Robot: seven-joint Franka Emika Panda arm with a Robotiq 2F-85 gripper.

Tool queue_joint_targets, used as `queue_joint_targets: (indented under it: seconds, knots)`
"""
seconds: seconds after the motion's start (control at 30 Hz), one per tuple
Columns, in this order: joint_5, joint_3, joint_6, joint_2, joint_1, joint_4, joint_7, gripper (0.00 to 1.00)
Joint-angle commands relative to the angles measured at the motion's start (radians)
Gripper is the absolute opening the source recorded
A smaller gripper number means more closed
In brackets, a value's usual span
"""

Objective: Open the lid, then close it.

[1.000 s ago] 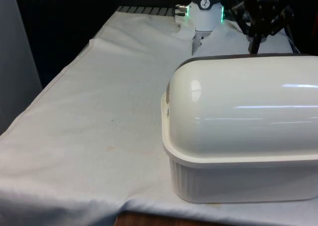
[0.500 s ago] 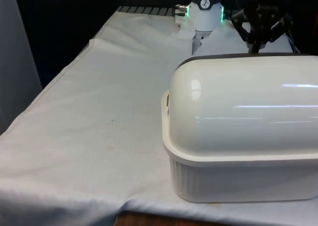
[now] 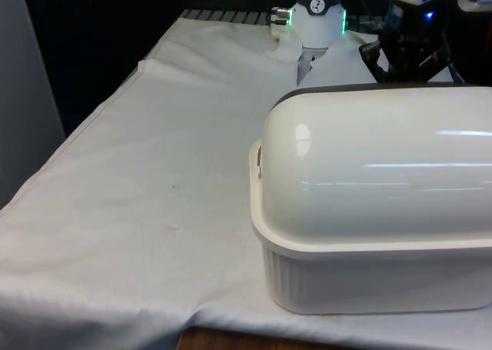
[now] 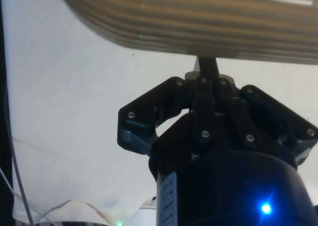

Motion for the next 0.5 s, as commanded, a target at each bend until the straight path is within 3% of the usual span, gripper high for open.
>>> queue_joint_targets:
  seconds: [0.0,0.03,0.1,0.33,0.37,0.47]
  knots:
    - [-0.004,0.000,0.017,-0.017,0.005,-0.028,0.007,0.00]
    - [-0.001,0.001,0.000,-0.004,0.001,-0.008,0.000,0.00]
    - [-0.008,0.002,0.021,-0.032,0.009,-0.052,0.009,0.00]
    - [-0.025,0.008,0.043,-0.067,0.016,-0.112,0.021,0.00]
    - [-0.019,0.009,0.023,-0.057,0.012,-0.098,0.014,0.00]
    - [-0.033,0.009,0.064,-0.089,0.019,-0.151,0.026,0.00]
